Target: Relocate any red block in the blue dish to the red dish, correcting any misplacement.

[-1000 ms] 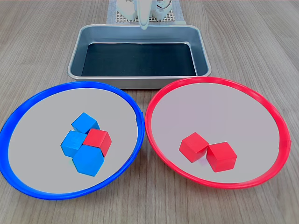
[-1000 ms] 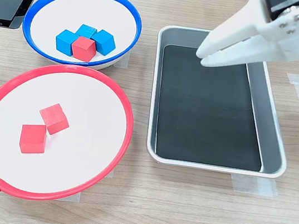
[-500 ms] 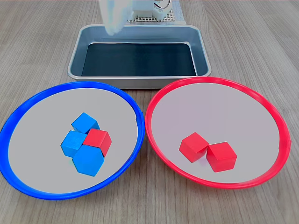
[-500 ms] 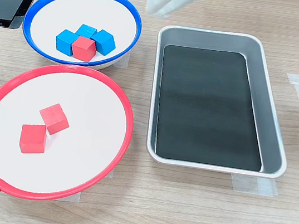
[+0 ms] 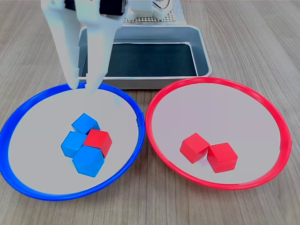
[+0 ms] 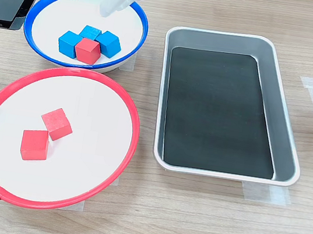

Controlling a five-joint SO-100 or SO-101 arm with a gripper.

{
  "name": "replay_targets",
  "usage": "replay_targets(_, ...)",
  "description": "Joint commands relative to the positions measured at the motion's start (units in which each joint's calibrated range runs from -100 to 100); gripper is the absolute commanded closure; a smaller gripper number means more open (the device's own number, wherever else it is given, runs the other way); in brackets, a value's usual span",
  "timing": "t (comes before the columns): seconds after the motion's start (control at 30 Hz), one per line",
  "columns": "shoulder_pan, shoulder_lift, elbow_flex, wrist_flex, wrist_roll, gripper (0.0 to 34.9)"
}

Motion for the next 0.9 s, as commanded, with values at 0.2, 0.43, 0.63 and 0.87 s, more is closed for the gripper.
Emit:
replay_targets(0.2,-0.2,8.6,-11.1,0.0,0.0,22.5)
replay_targets(0.43,-0.3,10.6,-12.1,0.6,0.0,21.9)
replay_targets(0.63,-1.2,12.8,-13.4,0.8,-0.1,21.8)
replay_targets(0.87,-2.2,14.8,-15.1,0.1,-0.4,21.4)
